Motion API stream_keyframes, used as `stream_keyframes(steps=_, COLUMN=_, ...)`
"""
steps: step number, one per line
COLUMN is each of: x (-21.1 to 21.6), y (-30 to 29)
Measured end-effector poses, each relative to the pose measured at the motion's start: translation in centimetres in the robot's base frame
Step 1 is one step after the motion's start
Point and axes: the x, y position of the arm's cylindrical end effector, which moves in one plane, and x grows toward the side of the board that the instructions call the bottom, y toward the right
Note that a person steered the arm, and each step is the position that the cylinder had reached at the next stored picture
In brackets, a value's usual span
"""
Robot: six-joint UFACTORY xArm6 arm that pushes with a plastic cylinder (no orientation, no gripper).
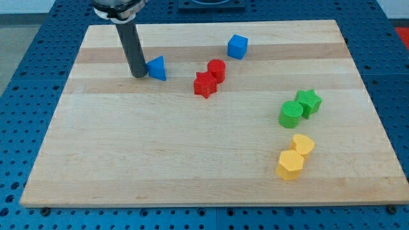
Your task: Push the blue triangle closer to the red circle
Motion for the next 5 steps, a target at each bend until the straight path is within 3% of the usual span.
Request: stream_keyframes(steps=5, x=-1.6, y=7.5)
